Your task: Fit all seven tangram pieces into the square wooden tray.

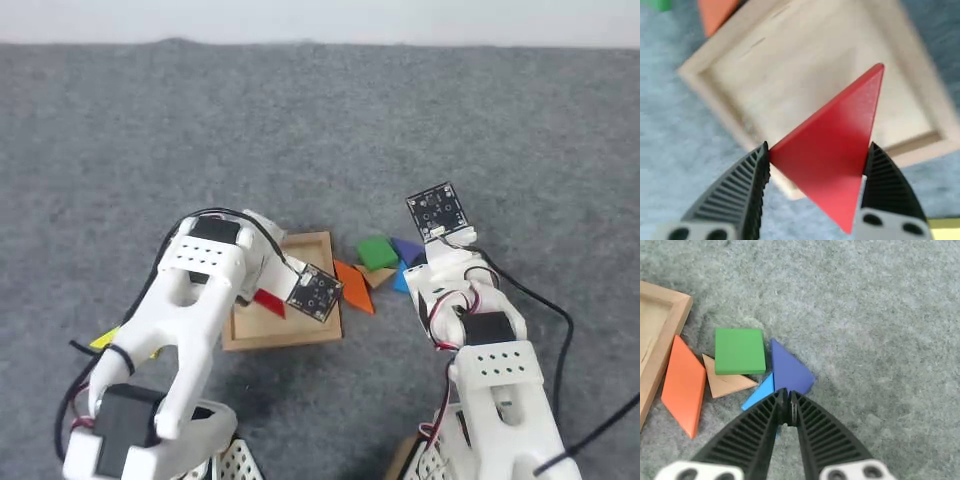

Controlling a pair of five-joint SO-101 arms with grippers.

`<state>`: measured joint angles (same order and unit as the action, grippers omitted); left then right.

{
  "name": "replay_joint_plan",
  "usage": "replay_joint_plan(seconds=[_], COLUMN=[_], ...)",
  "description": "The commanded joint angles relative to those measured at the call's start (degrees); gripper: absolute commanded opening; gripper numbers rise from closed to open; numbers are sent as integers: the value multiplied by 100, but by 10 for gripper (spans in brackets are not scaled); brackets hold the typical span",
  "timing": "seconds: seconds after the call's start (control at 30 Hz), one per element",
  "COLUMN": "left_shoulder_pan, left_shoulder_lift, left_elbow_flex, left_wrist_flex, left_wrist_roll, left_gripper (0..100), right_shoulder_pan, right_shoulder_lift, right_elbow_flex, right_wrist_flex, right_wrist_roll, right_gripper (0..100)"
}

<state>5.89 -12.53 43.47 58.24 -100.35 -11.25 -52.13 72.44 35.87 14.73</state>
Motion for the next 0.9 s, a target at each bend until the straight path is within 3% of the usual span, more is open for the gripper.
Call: replay_joint_plan(seconds=[0.0,0.27,0.37,0.63,0.87], left_shoulder_pan=[-79,0,44,0,176], left_shoulder_lift=[-246,-264,-264,-264,-273], left_elbow_flex=[-31,233,295,312,277], left_wrist_flex=[-457,-246,-114,633,229], left_wrist_roll=[-97,-158,-826,-3692,-4009], left_gripper=[133,132,132,133,133], right_shoulder_pan=[101,101,101,101,101], right_shoulder_lift=[-40,-40,-40,-40,-40], right_elbow_flex=[-281,-281,-281,-281,-290], right_wrist_flex=[-48,-48,-48,-48,-48], right_wrist_roll=[70,70,79,79,79], right_gripper=[7,7,7,7,8])
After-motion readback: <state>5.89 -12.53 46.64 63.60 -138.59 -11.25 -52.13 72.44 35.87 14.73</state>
